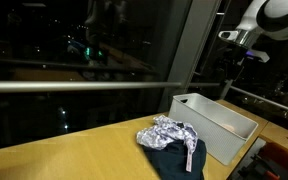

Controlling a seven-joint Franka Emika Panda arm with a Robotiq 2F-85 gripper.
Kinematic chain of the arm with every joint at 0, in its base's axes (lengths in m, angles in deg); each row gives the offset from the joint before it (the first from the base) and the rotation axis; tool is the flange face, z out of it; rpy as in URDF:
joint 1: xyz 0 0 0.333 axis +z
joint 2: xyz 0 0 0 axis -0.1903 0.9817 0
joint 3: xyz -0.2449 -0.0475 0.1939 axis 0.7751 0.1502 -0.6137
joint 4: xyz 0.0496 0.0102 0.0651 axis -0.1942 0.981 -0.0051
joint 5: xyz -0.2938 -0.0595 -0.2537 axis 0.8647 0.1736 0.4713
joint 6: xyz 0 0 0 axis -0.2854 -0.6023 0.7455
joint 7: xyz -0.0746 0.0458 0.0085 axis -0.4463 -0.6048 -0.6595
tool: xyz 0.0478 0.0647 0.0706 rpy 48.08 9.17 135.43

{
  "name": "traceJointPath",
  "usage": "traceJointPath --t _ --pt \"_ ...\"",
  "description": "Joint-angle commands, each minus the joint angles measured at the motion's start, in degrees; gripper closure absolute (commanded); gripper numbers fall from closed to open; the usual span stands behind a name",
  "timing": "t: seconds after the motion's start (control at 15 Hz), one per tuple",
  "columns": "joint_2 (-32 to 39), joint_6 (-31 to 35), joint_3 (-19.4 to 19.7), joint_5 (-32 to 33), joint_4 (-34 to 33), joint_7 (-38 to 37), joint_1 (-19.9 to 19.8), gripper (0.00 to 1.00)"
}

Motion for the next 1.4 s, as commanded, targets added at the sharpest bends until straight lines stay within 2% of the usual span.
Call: traceJointPath --t 0.0,0.33,0.8,1.13,1.2,1.27,1.33 --pt "5.91 4.55 2.85 2.19 -1.54 5.63 -1.26 0.00" --pt "19.68 11.03 2.97 3.85 -4.02 8.05 -2.61 0.00" --pt "34.89 17.72 4.68 11.12 -8.62 2.05 -2.48 0.00" --pt "41.99 18.12 5.98 13.85 -12.66 -1.89 -2.97 0.00" --pt "42.39 17.87 5.81 13.71 -13.21 -2.59 -3.28 0.25" --pt "42.18 17.65 5.58 13.56 -13.32 -2.83 -3.56 0.26" --pt "41.44 17.38 5.07 13.10 -13.18 -2.88 -4.04 0.33"
